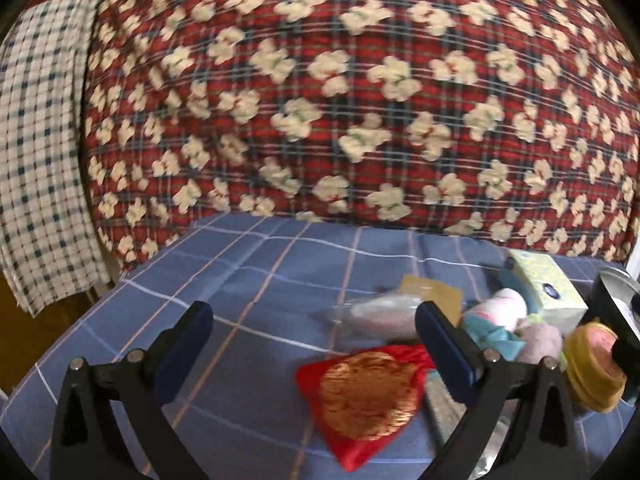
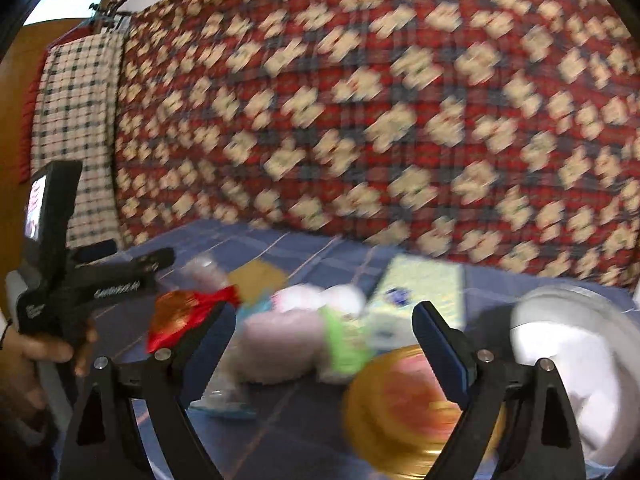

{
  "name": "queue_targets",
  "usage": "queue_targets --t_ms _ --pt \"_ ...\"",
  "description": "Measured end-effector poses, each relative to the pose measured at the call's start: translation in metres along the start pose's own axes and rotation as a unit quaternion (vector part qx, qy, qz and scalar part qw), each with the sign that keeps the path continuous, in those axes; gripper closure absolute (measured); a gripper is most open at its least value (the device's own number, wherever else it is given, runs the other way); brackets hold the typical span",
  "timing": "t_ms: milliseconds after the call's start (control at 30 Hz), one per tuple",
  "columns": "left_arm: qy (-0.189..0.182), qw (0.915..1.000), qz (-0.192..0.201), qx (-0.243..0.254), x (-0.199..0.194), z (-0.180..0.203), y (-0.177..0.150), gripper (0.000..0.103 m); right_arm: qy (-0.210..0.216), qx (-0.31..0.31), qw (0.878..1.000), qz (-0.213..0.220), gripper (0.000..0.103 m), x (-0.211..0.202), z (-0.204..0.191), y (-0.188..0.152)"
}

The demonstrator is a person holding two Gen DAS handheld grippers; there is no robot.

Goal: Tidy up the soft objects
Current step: 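Move both tools back over the pile of soft items, then grasp the pink fluffy puff with the right tool while the left tool grasps the red pouch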

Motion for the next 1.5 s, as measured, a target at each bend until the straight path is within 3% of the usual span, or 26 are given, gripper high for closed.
queue_targets --t_ms 167,300,433,533,567,667,833,1033,1167,1300,1367,1500 --pt "0.009 0.9997 -0.014 -0.016 0.007 -0.014 -0.001 0.001 0.016 -0.009 0.998 -0.053 0.011 0.036 -0.019 -0.005" --pt "0.011 0.9994 -0.023 -0.024 0.011 -0.019 -0.002 0.001 0.005 -0.015 0.996 -0.088 0.013 0.056 -0.024 -0.011" --pt "0.010 0.9994 -0.026 -0.019 0.012 -0.018 -0.002 0.001 0.010 0.010 0.993 -0.118 0.029 0.071 -0.017 -0.013" --pt "0.007 0.9996 -0.026 -0.011 0.011 -0.015 -0.003 0.001 0.022 0.035 0.987 -0.157 0.056 0.088 -0.010 -0.019" --pt "0.004 0.9996 -0.026 -0.008 0.010 -0.013 -0.003 0.001 0.031 0.046 0.986 -0.159 0.060 0.089 -0.009 -0.019" --pt "-0.010 0.9996 -0.025 0.005 0.008 -0.006 -0.003 0.001 0.053 0.056 0.987 -0.140 0.072 0.082 -0.007 -0.018" --pt "-0.037 0.9977 -0.029 0.049 0.007 0.012 -0.008 0.001 0.080 0.036 0.995 -0.056 0.072 0.047 -0.015 -0.003" --pt "-0.103 0.9886 -0.065 0.088 0.009 0.034 -0.016 0.001 0.038 -0.028 0.998 0.032 0.072 0.002 -0.024 0.009" --pt "-0.097 0.9847 -0.091 0.113 0.017 0.046 -0.021 0.001 0.023 -0.042 0.998 0.039 0.072 -0.004 -0.023 0.009" --pt "-0.078 0.9818 -0.137 0.106 0.035 0.044 -0.028 0.002 0.029 -0.030 0.999 0.031 0.072 0.000 -0.017 0.009" --pt "-0.068 0.9798 -0.165 0.090 0.046 0.037 -0.032 0.016 0.032 -0.025 0.999 0.031 0.072 -0.001 -0.015 0.008" --pt "-0.091 0.9730 -0.205 0.055 0.060 0.029 -0.039 0.048 0.035 -0.023 0.999 0.027 0.072 0.000 -0.015 0.006"
Point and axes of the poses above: each gripper's, at about its wrist camera, not at the fingertips, and x roughly the way its jaws point, z to its right, y to its top, the point moved 3 cm from there along x, roughly the way its jaws point, and after that the axes turned 10 degrees about y, right-handed, at the moved point
